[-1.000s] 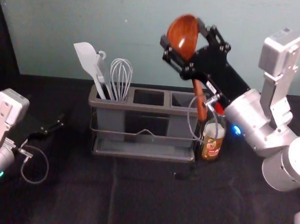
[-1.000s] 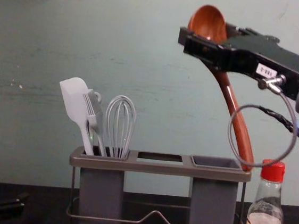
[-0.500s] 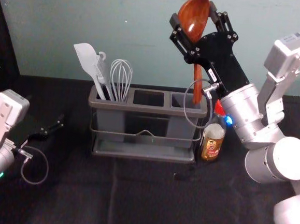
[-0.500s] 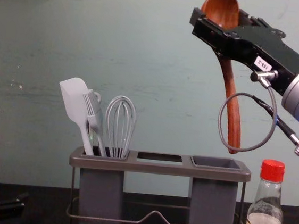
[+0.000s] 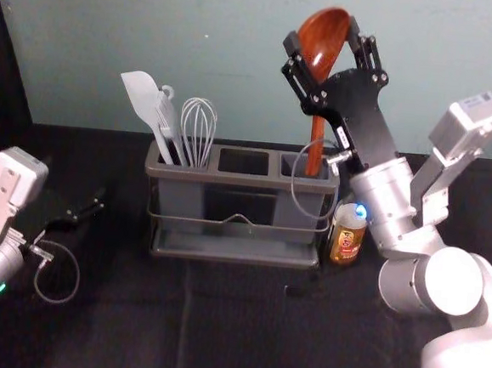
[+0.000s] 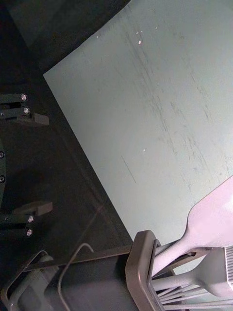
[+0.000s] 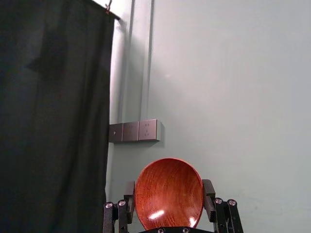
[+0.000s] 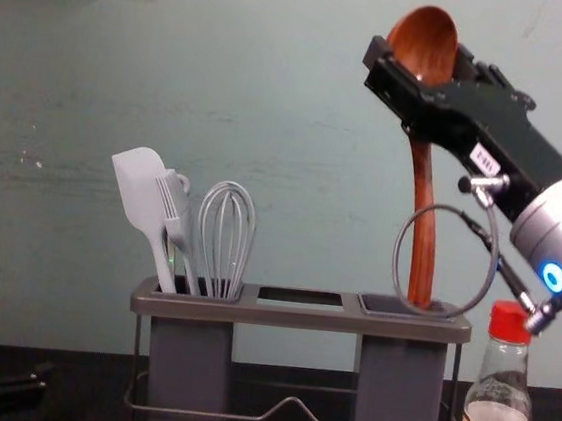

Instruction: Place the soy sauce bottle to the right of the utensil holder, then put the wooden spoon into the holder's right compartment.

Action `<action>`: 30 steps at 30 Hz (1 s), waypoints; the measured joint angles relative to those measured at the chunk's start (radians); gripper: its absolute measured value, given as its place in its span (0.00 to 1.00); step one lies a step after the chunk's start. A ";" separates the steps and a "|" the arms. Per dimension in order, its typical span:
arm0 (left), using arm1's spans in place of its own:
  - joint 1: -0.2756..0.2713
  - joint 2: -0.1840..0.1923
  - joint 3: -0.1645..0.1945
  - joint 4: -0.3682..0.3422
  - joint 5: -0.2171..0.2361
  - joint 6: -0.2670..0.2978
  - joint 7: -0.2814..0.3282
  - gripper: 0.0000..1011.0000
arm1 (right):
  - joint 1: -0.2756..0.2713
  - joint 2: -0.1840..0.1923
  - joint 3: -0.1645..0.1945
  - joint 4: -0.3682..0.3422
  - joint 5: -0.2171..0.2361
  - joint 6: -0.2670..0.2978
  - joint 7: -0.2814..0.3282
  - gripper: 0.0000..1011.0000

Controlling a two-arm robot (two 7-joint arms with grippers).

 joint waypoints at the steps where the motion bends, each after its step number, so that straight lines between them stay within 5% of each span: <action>1: 0.000 0.000 0.000 0.000 0.000 0.000 0.000 1.00 | -0.001 -0.003 0.001 0.007 0.003 -0.008 0.003 0.83; 13: 0.000 0.000 0.000 0.000 0.000 0.000 0.000 1.00 | -0.016 -0.028 0.014 0.089 0.018 -0.081 0.048 0.83; 30: 0.000 0.000 0.000 0.000 0.000 0.000 0.000 1.00 | -0.040 -0.041 0.034 0.147 0.014 -0.115 0.068 0.83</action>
